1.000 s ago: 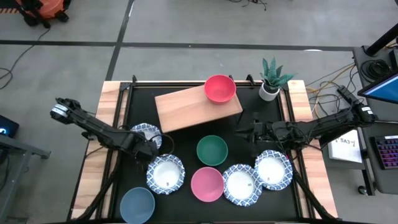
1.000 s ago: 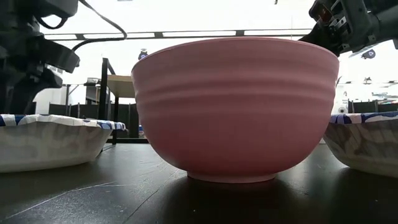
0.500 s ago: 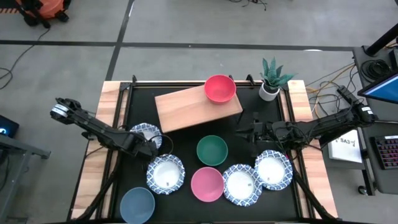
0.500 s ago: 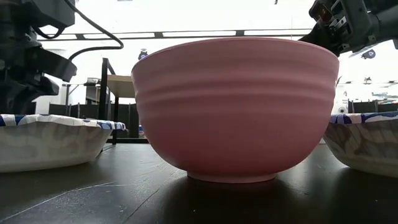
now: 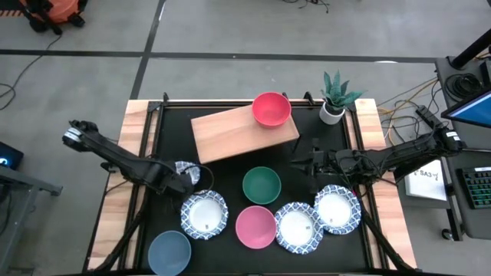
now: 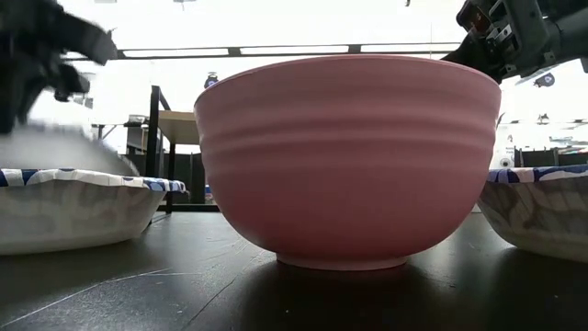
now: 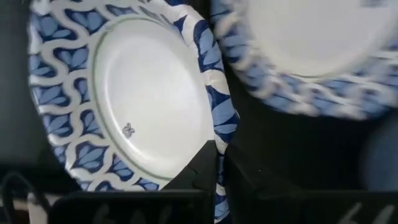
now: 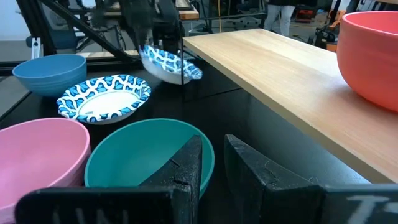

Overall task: Place and stack bowls onto a shelf
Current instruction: Put the top left white and blue bowl on the shelf, then stack the green bowl on top of the orange bowl

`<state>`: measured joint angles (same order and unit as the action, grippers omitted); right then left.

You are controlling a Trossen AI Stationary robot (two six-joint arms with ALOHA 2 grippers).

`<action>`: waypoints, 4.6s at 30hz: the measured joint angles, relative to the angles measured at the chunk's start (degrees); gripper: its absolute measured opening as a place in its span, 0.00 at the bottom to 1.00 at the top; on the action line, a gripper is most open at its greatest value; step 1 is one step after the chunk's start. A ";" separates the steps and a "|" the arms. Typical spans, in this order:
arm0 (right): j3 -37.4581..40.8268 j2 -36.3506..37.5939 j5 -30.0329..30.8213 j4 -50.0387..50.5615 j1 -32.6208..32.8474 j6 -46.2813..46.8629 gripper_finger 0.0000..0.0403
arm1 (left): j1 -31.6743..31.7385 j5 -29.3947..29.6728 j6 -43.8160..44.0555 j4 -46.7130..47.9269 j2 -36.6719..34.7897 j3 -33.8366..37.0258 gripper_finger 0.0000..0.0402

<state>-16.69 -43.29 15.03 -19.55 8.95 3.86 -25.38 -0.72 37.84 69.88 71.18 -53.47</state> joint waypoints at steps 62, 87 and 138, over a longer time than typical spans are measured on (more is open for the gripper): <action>0.00 0.00 -1.77 -0.02 0.04 -0.45 0.15 | 24.54 34.87 -40.31 -1.33 20.70 -33.71 0.10; -7.19 -5.67 -1.59 -0.38 0.36 7.17 0.15 | 15.52 26.63 -35.37 -12.64 6.01 -28.10 0.34; -61.26 -55.94 -3.02 73.38 -1.33 50.73 0.31 | 8.32 28.79 -37.30 -38.53 -13.31 0.61 0.33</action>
<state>-77.95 -99.23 12.01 53.83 7.62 54.59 -17.06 28.08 0.54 31.35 57.87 -52.86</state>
